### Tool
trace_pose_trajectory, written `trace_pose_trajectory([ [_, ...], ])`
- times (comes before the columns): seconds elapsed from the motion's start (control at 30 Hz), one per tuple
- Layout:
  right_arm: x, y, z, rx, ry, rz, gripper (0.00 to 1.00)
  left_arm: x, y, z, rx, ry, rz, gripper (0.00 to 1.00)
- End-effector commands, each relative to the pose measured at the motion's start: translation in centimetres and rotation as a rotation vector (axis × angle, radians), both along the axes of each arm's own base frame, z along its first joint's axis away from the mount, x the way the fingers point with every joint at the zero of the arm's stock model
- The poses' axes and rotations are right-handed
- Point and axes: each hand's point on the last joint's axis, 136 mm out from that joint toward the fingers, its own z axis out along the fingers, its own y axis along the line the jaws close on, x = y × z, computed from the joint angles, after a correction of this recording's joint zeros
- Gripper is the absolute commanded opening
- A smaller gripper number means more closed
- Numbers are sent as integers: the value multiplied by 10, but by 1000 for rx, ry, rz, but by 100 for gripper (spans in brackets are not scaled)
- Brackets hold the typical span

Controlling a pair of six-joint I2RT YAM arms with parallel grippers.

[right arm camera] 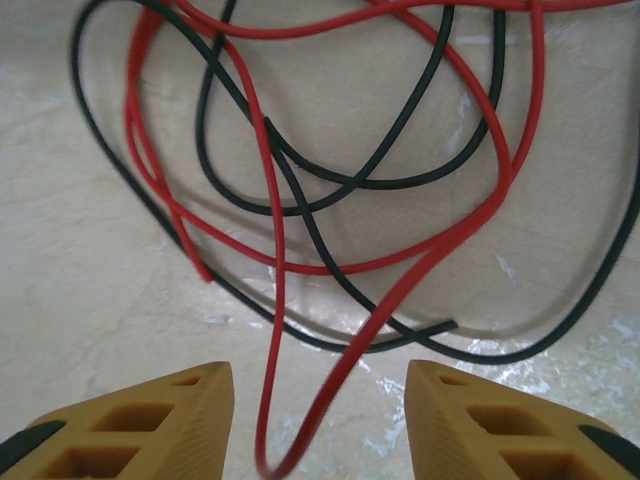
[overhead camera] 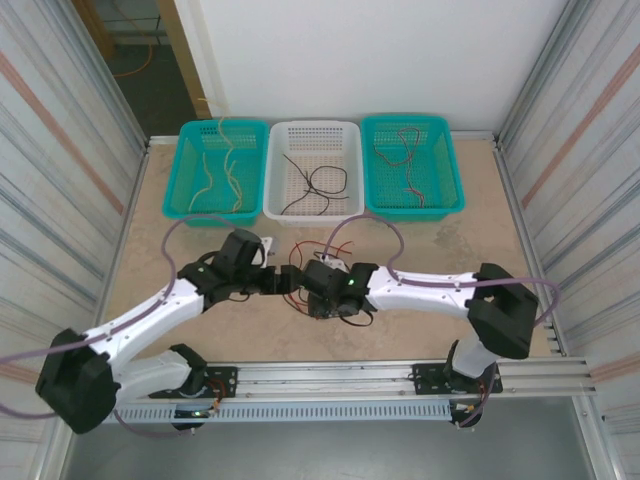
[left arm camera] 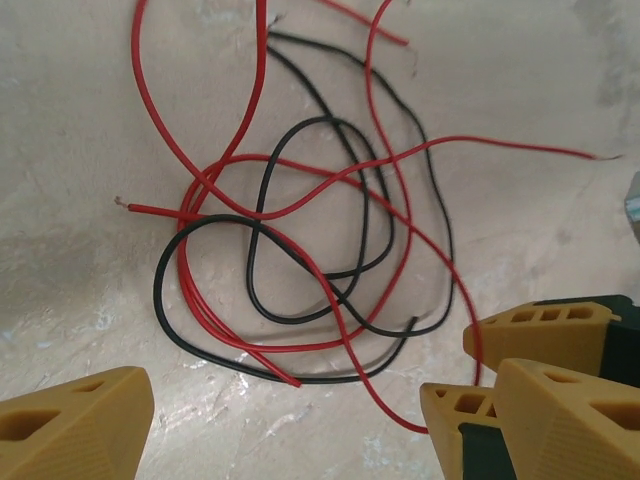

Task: Untangle the cables

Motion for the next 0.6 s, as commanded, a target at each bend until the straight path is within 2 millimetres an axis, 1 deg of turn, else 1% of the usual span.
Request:
trace_pose_trajectory([
  [0.0, 9, 5, 2, -5, -2, -29, 39, 10, -9, -8, 31, -14, 16, 89],
  [0.03, 11, 5, 2, -9, -8, -25, 35, 11, -12, -14, 41, 0, 10, 89],
  [0.1, 14, 8, 4, -9, -24, 4, 22, 12, -17, -24, 60, 23, 2, 88],
  [0.13, 15, 8, 10, -12, -42, 21, 15, 12, -19, -31, 74, 39, -1, 86],
  [0.17, 16, 9, 18, -6, -65, 38, 10, 12, -20, -36, 85, 51, -3, 86],
  [0.23, 17, 12, 43, 22, -135, 83, 2, 13, -20, -49, 103, 79, -2, 85],
  [0.33, 14, 18, 81, 86, -226, 160, 3, 13, -25, -62, 101, 113, -1, 84],
  [0.4, 11, 20, 97, 103, -260, 203, 3, 14, -30, -63, 88, 120, -6, 84],
  [0.47, 9, 18, 111, 93, -295, 239, 0, 17, -31, -64, 94, 120, -3, 84],
  [0.57, 5, 15, 144, 95, -376, 292, 0, 20, -32, -65, 101, 116, -3, 83],
])
